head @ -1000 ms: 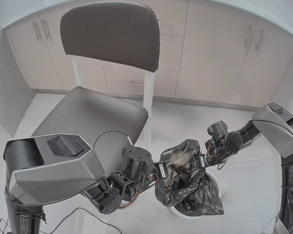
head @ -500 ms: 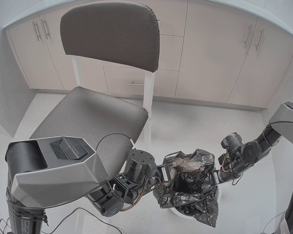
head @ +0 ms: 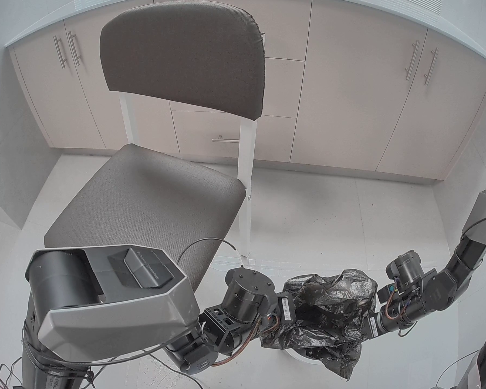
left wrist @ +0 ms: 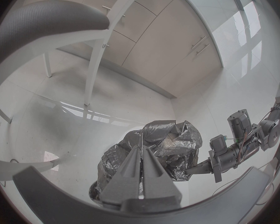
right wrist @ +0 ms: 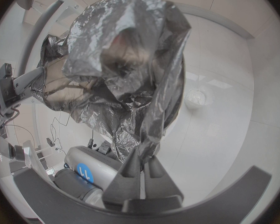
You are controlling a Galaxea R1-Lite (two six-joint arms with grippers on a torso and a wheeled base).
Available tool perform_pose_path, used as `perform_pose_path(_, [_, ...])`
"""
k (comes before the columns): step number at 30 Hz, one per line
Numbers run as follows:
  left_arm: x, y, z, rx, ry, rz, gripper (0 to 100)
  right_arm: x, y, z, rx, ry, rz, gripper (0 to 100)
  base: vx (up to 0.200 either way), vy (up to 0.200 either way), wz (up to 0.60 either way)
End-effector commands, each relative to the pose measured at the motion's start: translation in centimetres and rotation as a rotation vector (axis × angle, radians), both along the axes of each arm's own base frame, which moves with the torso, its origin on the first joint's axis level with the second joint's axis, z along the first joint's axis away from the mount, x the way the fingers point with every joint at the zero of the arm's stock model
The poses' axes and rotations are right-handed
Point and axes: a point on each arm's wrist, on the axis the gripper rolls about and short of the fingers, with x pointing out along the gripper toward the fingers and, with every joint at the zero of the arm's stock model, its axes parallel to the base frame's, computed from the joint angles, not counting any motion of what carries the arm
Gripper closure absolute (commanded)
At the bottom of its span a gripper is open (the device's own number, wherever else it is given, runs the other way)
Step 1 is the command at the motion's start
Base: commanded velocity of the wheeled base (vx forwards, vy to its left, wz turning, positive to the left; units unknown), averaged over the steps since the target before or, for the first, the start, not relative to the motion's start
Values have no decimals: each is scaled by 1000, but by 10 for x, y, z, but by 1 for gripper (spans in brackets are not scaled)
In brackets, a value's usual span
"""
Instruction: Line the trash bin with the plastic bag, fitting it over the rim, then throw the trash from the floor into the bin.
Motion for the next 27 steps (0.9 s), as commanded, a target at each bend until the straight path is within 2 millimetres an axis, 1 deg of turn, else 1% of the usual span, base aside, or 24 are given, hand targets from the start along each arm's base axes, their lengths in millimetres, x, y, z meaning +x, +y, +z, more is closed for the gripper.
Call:
perform_pose_path(1, [-11, -5, -9, 26, 22, -30, 100, -19, -4, -8, -14, 45, 7, 100, 0, 0, 0])
perform_pose_path(11, [-23, -4, -19, 84, 86, -70, 100, -41, -12, -14, -34, 108, -1, 100, 0, 0, 0])
perform_pose_path(17, [-27, -2, -18, 112, 112, -81, 100, -48, -14, -15, -36, 110, -2, 100, 0, 0, 0])
perform_pose_path(22, [-20, 4, 3, 118, 152, -76, 100, -53, -16, -17, -35, 90, 6, 100, 0, 0, 0])
perform_pose_path(24, [-19, 6, 8, 107, 182, -85, 100, -52, -16, -16, -38, 87, 12, 100, 0, 0, 0])
perform_pose_path(27, [-22, 6, 11, 96, 244, -98, 100, -57, -15, -16, -55, 98, 21, 100, 0, 0, 0])
